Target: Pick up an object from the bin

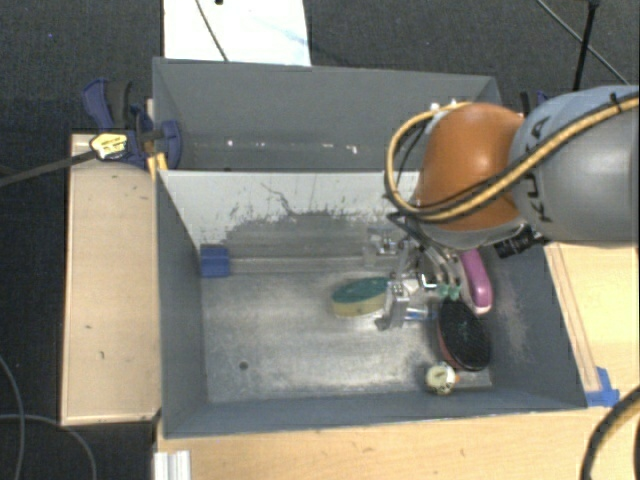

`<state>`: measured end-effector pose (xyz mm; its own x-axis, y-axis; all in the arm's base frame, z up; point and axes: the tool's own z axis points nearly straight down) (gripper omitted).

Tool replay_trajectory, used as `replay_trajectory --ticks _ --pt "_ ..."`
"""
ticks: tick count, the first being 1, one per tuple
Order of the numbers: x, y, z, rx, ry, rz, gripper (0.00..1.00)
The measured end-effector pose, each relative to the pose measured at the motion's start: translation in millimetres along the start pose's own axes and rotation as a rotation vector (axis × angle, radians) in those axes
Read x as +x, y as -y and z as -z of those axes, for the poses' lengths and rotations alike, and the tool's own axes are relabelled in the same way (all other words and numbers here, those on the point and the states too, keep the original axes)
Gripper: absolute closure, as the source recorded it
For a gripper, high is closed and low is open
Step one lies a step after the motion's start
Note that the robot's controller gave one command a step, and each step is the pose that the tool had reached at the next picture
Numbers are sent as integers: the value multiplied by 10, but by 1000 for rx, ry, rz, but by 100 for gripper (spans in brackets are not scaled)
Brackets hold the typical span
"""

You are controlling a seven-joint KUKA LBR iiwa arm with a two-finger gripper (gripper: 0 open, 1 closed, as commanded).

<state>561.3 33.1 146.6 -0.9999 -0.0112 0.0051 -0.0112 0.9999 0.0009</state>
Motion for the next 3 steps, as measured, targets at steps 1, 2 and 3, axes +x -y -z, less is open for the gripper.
replay_trajectory --ticks 1,2,3 --pt "-184 77 -806 0 1 -16 0" --pt "-200 73 -761 0 7 -17 100" --pt "10 152 791 0 15 -36 100"
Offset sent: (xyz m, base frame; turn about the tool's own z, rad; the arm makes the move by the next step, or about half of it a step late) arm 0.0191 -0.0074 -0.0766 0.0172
